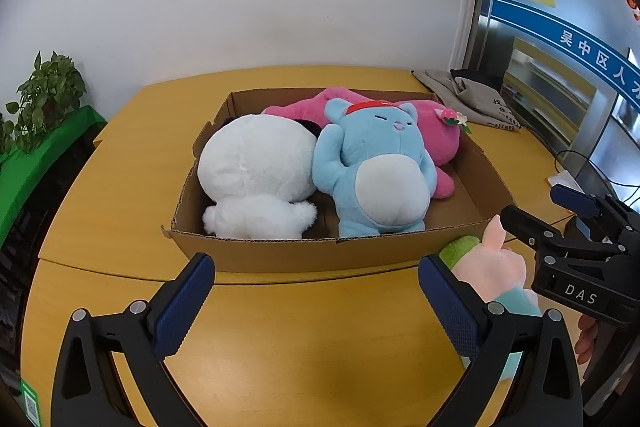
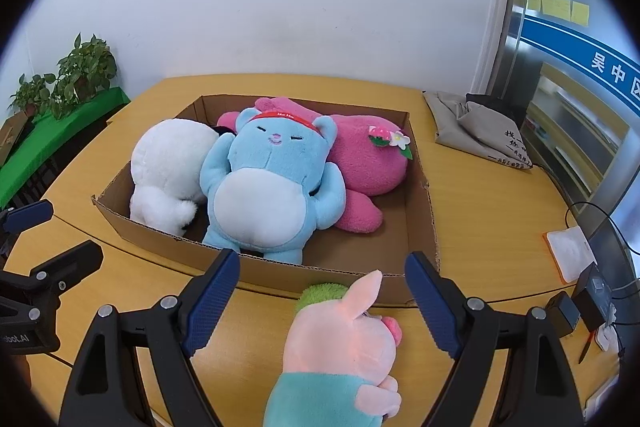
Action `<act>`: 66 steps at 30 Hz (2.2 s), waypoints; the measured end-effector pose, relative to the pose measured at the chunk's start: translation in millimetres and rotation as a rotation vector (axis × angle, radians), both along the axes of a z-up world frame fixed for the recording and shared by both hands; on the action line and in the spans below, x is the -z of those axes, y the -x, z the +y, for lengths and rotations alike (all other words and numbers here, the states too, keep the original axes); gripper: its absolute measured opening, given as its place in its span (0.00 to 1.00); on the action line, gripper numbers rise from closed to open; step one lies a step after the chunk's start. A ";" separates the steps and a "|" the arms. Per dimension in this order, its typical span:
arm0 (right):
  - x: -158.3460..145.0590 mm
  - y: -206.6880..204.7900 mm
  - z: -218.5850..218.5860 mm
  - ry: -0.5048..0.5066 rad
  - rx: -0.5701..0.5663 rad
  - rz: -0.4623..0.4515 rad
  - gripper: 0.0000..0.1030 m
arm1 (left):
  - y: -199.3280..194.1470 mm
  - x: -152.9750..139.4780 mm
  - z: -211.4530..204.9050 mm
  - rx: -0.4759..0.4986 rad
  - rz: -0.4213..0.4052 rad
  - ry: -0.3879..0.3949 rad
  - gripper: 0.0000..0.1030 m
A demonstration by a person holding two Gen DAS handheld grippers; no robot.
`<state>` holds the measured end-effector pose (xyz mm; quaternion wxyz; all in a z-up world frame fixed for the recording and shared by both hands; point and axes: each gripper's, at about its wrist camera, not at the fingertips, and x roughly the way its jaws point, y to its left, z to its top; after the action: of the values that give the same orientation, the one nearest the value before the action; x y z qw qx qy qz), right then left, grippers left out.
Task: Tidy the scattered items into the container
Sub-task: 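Move both open grippers toward the pink-and-teal plush pig, then close the right gripper on the pig's body and lift it toward the box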
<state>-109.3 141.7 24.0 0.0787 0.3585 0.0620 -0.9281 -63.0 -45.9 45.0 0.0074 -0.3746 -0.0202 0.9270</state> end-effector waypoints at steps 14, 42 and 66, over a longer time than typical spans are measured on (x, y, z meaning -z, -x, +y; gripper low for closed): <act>4.1 -2.5 3.4 0.017 0.004 -0.017 0.82 | -0.6 1.1 -0.5 0.001 -0.007 -0.007 1.00; 62.2 -61.5 63.3 0.121 0.063 -0.146 0.82 | 35.7 37.1 49.4 0.160 -0.180 -0.170 1.00; 124.0 -74.4 45.4 0.297 -0.111 -0.273 0.74 | 70.1 114.4 120.2 0.351 -0.491 -0.411 0.86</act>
<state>-34.9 187.1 -100.0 0.1893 0.4613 -0.0668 -0.8642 -133.1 74.3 -69.4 0.2363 -0.5742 -0.1429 0.7707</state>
